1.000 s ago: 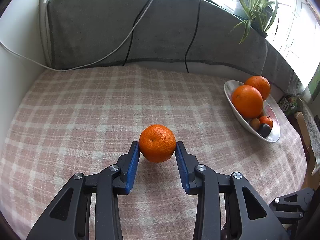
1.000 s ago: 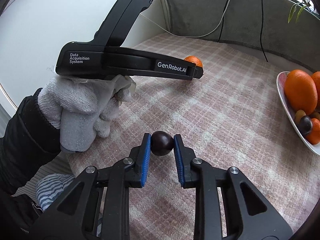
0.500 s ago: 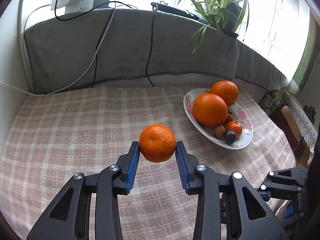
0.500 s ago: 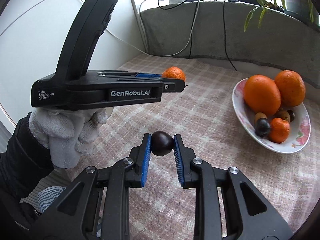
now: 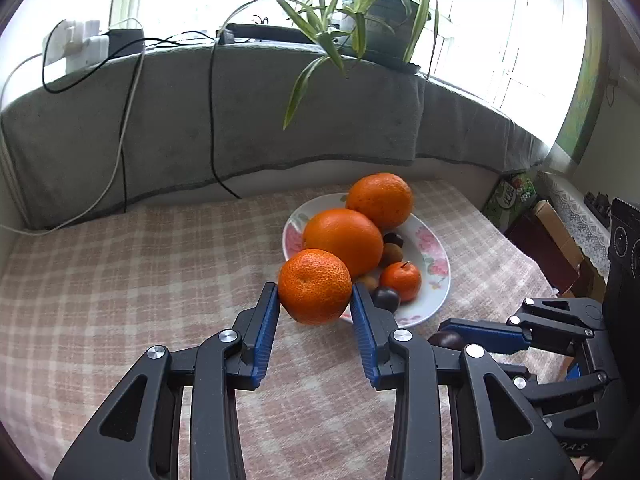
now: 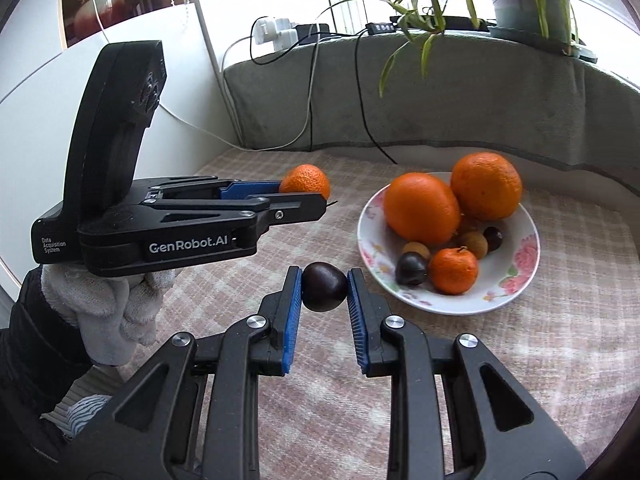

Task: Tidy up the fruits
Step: 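Carry the tangerine and plum over the floral bowl with both grippers, then lower both fruits into the bowl and open both grippers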

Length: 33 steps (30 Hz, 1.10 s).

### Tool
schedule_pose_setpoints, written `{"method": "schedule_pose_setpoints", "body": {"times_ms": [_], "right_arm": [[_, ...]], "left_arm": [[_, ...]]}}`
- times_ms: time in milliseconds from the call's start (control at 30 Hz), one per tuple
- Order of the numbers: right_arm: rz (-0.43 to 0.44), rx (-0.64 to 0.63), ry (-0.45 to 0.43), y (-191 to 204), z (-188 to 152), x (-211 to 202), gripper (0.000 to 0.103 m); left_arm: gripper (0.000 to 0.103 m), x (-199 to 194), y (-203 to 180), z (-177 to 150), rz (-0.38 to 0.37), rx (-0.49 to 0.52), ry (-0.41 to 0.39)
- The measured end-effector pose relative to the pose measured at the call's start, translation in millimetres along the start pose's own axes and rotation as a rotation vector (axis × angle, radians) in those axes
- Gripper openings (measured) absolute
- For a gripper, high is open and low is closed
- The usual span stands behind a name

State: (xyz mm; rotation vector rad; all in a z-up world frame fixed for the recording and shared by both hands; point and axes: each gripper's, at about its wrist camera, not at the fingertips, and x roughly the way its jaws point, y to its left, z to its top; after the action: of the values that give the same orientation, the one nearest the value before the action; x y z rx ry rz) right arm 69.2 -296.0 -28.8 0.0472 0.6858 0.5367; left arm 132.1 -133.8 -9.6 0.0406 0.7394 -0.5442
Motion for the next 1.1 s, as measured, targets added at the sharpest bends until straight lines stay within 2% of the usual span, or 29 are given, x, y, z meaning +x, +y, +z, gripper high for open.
{"method": "schedule_pose_setpoints", "body": {"times_ms": [333,600,1033,1067,1100], "right_arm": [[-0.098,0.045,-0.027,-51,10,-9,0.024],[-0.145,0.087,-0.006,-87,11,2,0.024],[-0.140,0.077,0.030,-95,10,18,0.024],[-0.141,0.073,0.029,-95,10,18,0.025],[-0.142,0.071,0.029,-94,11,19,0.031]], "left_arm": [[0.035,23,-32,22,-0.028,0.061,0.005],[0.035,46,-54,33,-0.046,0.101,0.032],[0.036,63,-70,43,-0.037,0.136,0.046],[0.038,62,-70,43,-0.035,0.136,0.044],[0.042,61,-69,43,-0.032,0.135,0.037]]}}
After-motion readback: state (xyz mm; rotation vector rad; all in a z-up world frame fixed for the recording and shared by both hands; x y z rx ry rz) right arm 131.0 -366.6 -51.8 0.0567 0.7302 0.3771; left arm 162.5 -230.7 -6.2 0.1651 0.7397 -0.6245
